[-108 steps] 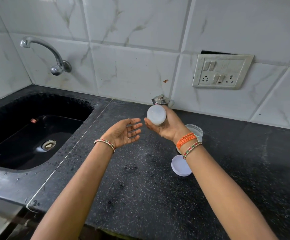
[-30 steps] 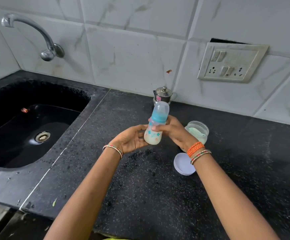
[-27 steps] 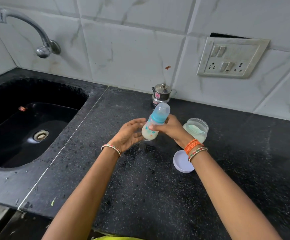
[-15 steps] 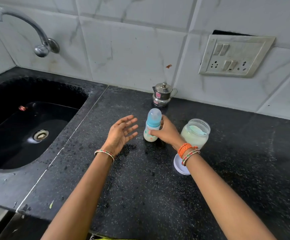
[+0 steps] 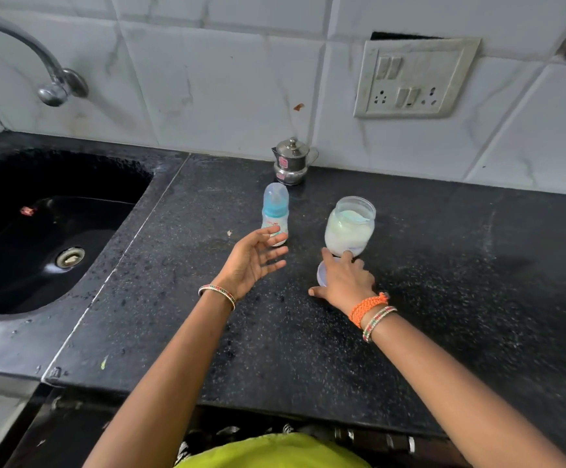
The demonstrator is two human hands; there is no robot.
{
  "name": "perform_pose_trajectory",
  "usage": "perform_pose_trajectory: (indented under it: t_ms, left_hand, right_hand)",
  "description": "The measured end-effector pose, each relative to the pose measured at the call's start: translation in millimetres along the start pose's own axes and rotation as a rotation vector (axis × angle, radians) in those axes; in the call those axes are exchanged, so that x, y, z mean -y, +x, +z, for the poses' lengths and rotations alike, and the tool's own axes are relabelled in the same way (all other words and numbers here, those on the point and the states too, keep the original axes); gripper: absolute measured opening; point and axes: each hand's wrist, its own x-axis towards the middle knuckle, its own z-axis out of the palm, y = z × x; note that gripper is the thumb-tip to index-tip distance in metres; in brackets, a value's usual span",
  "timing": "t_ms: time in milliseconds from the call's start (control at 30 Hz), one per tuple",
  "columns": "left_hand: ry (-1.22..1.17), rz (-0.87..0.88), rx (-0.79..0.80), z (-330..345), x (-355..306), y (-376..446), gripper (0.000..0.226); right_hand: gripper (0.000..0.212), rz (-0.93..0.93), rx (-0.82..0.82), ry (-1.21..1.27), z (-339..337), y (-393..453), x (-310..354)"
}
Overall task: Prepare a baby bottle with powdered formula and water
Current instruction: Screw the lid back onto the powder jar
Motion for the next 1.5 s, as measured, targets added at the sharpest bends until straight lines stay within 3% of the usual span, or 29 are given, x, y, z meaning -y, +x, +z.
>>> perform_pose_trajectory:
  t_ms: [100, 233, 300, 400, 467, 600, 767, 967, 1067, 1200, 1367, 1500]
  left_hand:
    - [0.049, 0.006, 0.007, 13.5, 2.8, -3.6, 0.028]
    - [0.171, 0.054, -0.049, 23.2, 3.6, -2.8, 0.019]
    - [0.266, 0.101, -0.047, 29.4, 5.4, 1.5, 0.021]
    - [0.513, 0.15, -0.009, 50.2, 6.9, 13.9, 0.032]
    - [0.693, 0.177, 0.042, 68.3, 7.9, 26.2, 0.051]
    - [0.955, 0.166, 0.105, 85.7, 11.1, 50.8, 0.089]
    - [1.026, 0.175, 0.097, 84.5, 18.8, 77.7, 0.116]
    - [0.972, 0.219, 0.068, 88.5, 33.2, 96.3, 0.1]
    - [0.927, 0.261, 0.026, 83.1, 39.0, 97.9, 0.1]
    - [0.888, 0.308, -0.005, 68.0, 40.2, 97.5, 0.099]
    - [0.89, 0.316, -0.007, 61.5, 39.5, 96.0, 0.095]
    - [0.854, 0.309, -0.018, 61.3, 41.9, 96.8, 0.097]
  right_hand:
    - [0.084, -0.003, 0.055, 0.052, -3.5, 3.9, -4.5]
    - [0.072, -0.148, 0.067, 0.228, -38.5, -9.5, -14.3]
    - [0.06, -0.258, -0.14, 0.473, -74.8, -20.5, -25.2]
    - [0.06, -0.299, -0.648, 0.722, -116.6, -15.1, -43.2]
    - [0.059, -0.245, -0.756, 0.847, -120.8, 6.2, -51.5]
    - [0.051, -0.131, -0.602, 0.793, -99.2, 43.9, -48.6]
    - [0.05, -0.089, -0.361, 0.53, -85.1, 51.5, -46.1]
    - [0.089, -0.229, -0.092, 0.281, -120.9, 58.0, -47.9]
    - [0.079, -0.214, 0.005, 0.167, -125.6, 61.7, -42.8]
    - [0.069, -0.215, 0.042, 0.232, -123.8, 67.6, -35.0]
    - [0.083, -0.209, 0.103, 0.116, -128.0, 66.3, -21.4]
    - [0.078, -0.233, 0.145, 0.11, -131.5, 66.4, -20.6]
